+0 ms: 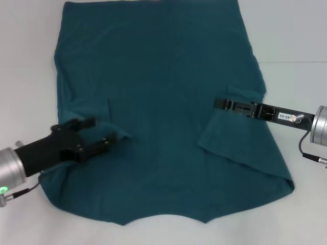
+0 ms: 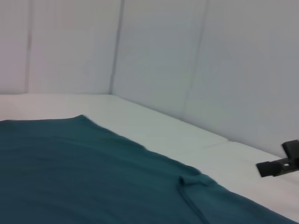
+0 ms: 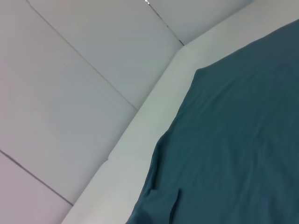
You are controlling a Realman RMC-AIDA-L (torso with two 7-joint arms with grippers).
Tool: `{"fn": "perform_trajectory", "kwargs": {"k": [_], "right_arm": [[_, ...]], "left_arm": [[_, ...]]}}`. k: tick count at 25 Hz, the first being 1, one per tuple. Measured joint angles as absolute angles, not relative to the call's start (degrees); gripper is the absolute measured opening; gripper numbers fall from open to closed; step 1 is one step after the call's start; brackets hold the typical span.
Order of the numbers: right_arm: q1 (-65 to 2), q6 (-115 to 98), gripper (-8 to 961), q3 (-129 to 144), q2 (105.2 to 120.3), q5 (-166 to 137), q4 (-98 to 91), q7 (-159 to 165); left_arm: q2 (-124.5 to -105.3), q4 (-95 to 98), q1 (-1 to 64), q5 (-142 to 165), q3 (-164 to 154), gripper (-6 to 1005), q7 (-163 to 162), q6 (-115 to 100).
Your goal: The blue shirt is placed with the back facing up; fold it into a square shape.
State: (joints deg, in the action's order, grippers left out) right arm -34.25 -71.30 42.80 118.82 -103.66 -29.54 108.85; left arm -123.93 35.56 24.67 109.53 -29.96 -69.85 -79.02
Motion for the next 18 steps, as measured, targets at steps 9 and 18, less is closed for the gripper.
{"fn": "perform_trajectory", "kwargs": {"k": [9, 18], "right_arm": [[-35.2, -69.4, 927, 42.9, 119.39, -103.5, -29.1, 108.6], [-35.6, -68.8, 926, 43.0, 119.44, -103.4, -28.8, 108.0]], "left_arm": [[-123.85, 40.7, 20.1, 109.8, -28.6, 838, -76.8, -78.8], [-123.93, 43.7, 16.1, 113.1, -24.4, 838, -86.0, -78.7]]}}
